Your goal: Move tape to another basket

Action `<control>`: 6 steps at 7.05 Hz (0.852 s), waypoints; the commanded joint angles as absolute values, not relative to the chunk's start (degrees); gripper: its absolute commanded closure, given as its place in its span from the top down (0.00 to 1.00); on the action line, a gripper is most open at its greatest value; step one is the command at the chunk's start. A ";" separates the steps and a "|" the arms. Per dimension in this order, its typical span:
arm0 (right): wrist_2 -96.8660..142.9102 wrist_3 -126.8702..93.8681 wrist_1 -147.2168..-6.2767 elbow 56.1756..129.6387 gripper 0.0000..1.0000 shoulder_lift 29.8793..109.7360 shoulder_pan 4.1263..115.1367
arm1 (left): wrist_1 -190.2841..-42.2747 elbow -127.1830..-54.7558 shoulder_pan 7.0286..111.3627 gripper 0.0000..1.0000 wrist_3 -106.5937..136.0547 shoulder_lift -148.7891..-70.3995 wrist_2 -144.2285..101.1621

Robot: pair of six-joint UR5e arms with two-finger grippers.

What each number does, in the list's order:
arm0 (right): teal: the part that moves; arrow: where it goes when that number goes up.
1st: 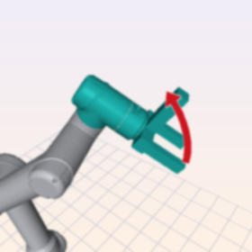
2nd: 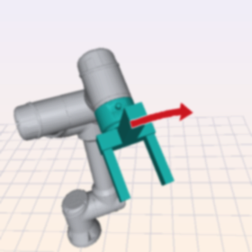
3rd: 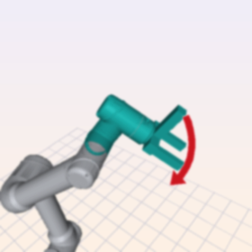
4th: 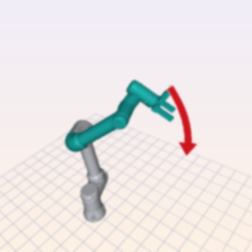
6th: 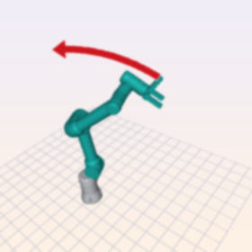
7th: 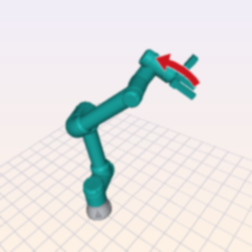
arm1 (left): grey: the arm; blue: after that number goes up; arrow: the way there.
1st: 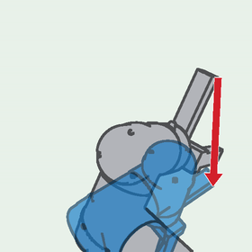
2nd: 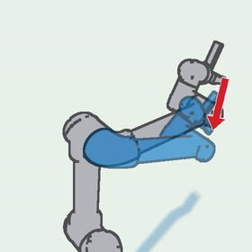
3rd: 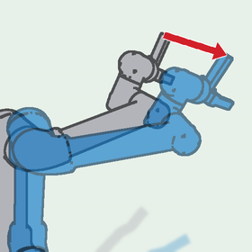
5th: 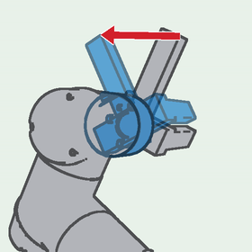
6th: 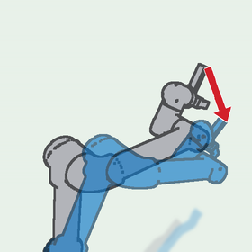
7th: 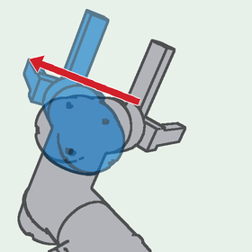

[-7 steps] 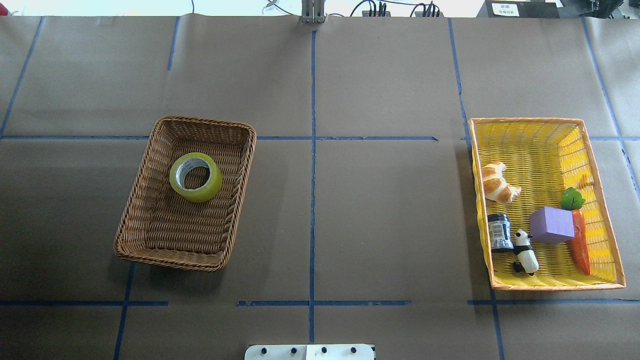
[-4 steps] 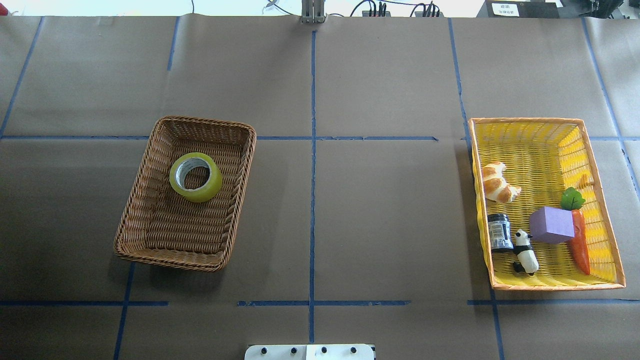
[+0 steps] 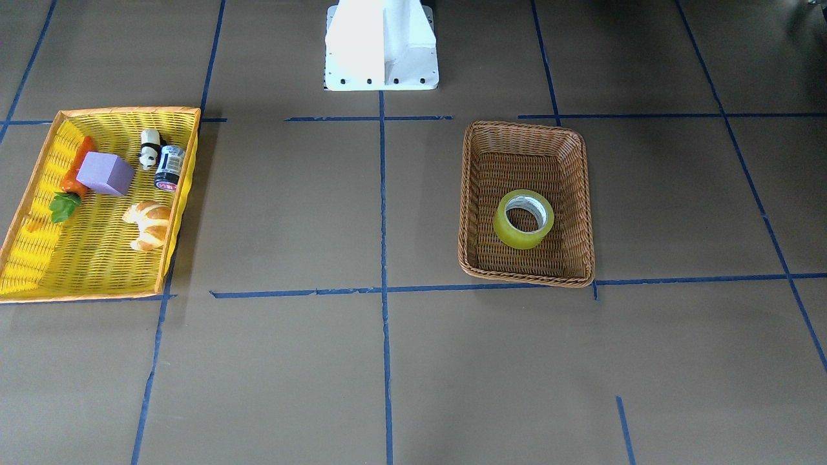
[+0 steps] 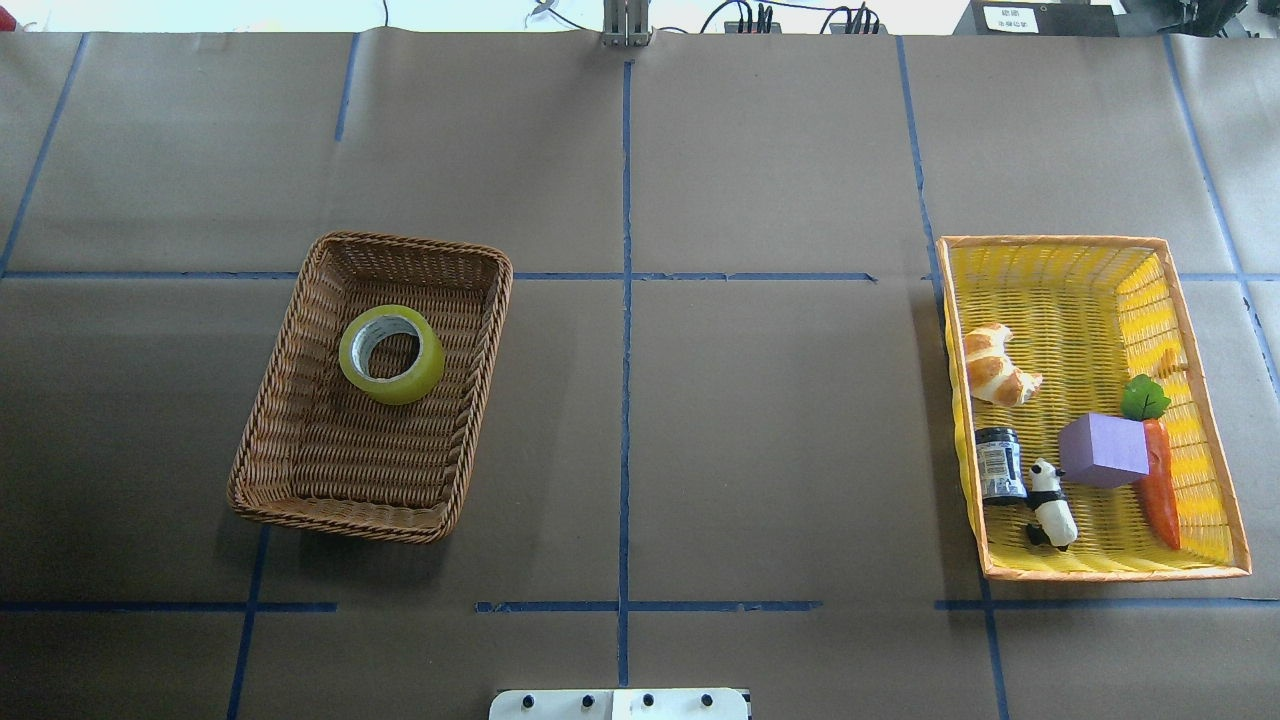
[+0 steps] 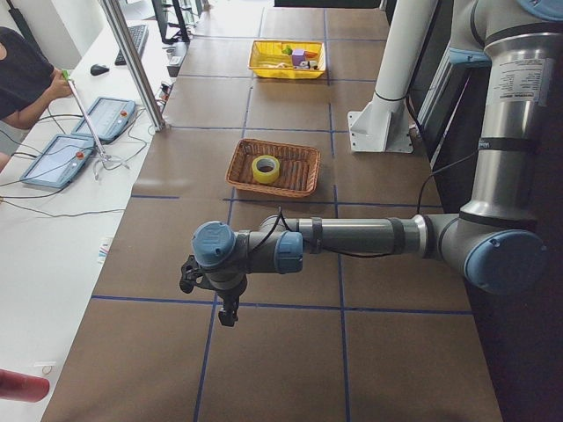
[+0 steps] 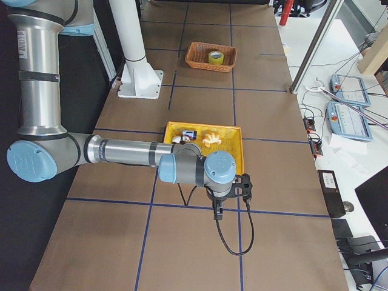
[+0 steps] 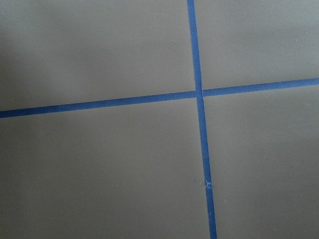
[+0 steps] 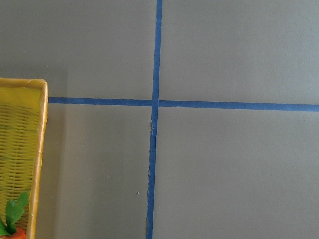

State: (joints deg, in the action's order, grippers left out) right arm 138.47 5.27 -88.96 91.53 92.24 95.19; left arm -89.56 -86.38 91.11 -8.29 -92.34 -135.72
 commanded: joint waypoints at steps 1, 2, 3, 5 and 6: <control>138.69 5.19 -88.68 91.49 1.00 92.29 95.19 | -89.56 -86.40 91.14 1.00 -8.26 -92.37 -135.70; 138.69 5.19 -88.68 91.49 1.00 92.29 95.19 | -89.56 -86.40 91.14 1.00 -8.26 -92.37 -135.70; 138.69 5.19 -88.59 91.49 1.00 92.29 95.19 | -89.56 -86.40 91.14 1.00 -8.35 -92.37 -135.70; 138.69 5.27 -88.33 91.49 1.00 92.55 95.19 | -89.56 -86.40 91.14 1.00 -8.26 -92.37 -135.70; 138.60 5.27 -88.24 91.41 1.00 92.55 95.19 | -89.65 -86.40 91.14 1.00 -8.26 -92.37 -135.62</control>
